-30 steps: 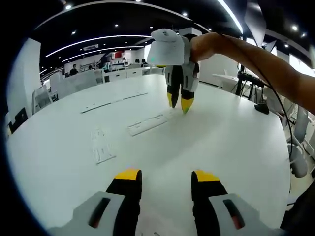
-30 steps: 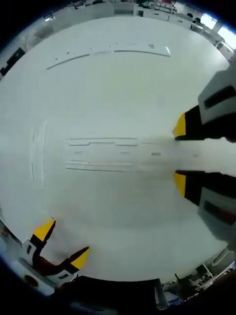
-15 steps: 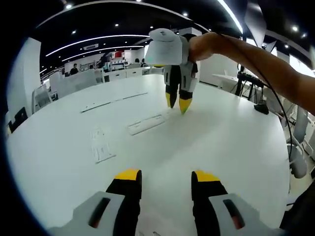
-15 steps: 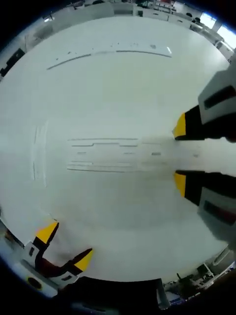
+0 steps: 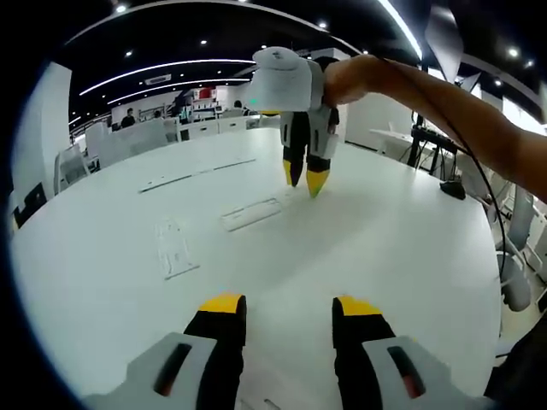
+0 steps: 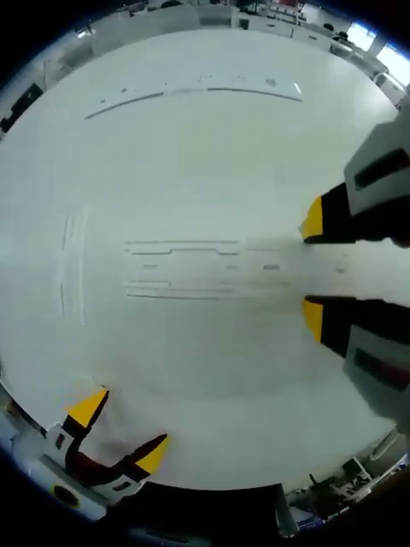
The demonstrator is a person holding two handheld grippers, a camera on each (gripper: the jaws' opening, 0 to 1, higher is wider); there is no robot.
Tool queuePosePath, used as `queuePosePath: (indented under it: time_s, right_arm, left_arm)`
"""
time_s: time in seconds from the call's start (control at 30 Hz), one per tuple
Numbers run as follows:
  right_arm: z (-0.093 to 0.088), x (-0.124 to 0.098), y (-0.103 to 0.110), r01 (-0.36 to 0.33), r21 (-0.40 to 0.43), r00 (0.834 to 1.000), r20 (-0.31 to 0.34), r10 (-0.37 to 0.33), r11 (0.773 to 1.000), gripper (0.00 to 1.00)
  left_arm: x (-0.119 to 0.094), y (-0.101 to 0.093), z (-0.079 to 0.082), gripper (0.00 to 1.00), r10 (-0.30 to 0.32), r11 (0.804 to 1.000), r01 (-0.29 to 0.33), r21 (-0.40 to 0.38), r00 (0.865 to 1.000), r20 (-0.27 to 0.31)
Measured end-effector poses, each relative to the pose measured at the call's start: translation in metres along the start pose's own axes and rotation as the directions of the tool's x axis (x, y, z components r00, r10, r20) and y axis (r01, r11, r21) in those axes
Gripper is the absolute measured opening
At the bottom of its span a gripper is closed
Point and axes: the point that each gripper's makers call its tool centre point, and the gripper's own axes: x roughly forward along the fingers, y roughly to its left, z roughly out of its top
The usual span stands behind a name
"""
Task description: Locate the socket holder cover, grip the socket holder cover, clip it into the socket holder slot.
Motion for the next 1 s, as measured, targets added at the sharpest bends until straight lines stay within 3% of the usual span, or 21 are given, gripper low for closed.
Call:
queuePosePath:
  time_s: [0.77, 1.0]
  right_arm:
    - [0.028, -0.002, -0.003, 0.002, 0.004, 0.999, 0.05, -0.002, 1.0, 0.25]
    - [0.028, -0.002, -0.004, 0.002, 0.003, 0.999, 0.038, -0.002, 1.0, 0.25]
  left_arm:
    - [-0.005, 0.003, 0.0, 0.41, 0.009, 1.0, -0.009, -0.002, 1.0, 0.006]
    - [-0.006, 0.004, -0.002, 0.41, 0.007, 1.0, -0.007, -0.007, 1.0, 0.004]
